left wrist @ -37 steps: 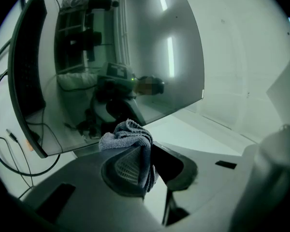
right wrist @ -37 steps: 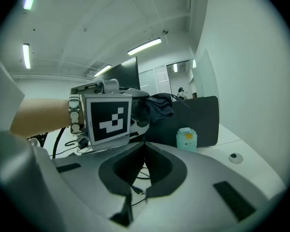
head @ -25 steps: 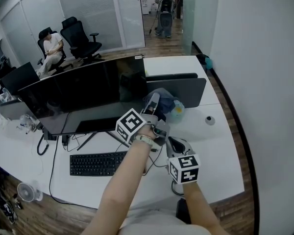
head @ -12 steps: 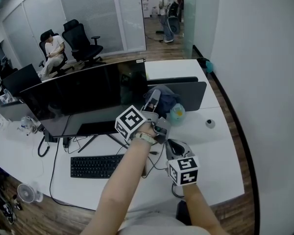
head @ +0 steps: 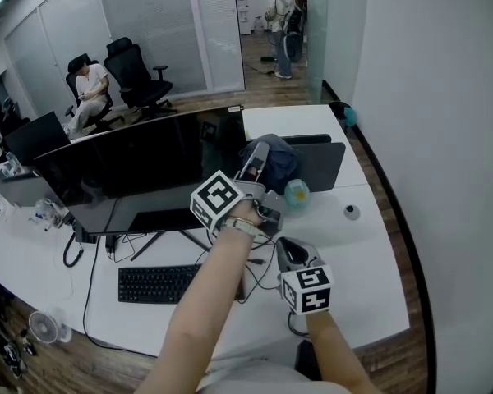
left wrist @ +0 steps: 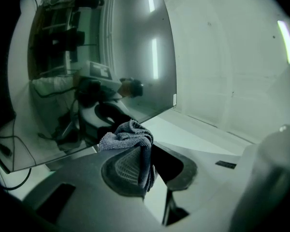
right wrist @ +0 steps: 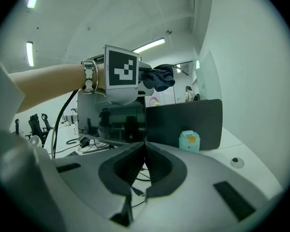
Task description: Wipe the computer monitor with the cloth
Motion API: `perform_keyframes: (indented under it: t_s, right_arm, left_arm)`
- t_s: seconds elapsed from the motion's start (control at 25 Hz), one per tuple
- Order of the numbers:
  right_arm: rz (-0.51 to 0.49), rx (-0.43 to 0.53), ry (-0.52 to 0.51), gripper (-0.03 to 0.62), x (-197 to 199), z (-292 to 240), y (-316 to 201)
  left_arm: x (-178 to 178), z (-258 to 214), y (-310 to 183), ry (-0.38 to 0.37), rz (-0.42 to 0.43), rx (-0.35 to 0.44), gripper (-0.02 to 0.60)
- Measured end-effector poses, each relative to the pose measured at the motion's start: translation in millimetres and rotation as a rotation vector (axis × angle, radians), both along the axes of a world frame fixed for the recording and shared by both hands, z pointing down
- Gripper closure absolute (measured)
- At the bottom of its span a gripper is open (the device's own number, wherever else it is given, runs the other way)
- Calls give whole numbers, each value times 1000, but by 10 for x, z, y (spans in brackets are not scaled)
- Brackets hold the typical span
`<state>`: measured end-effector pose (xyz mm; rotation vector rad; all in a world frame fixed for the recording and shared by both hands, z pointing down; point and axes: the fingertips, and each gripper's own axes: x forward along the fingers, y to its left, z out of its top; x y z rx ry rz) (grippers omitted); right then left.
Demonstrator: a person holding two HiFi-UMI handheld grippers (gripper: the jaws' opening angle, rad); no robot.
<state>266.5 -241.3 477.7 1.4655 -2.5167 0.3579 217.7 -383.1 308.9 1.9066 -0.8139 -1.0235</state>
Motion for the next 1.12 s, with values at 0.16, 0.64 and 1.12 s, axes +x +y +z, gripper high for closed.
perform_keyframes:
  t_s: [0.16, 0.64, 1.12]
  right_arm:
    - [1, 4, 3, 586, 6, -21, -12]
    - [5, 3, 11, 586, 36, -39, -7]
    - [22, 0, 7, 586, 79, -2, -31]
  left_arm:
    - [-2, -97, -16, 4, 0, 19, 522]
    - [4, -547, -87, 22, 1, 90, 522]
    - [24, -747, -156, 29, 8, 130, 522]
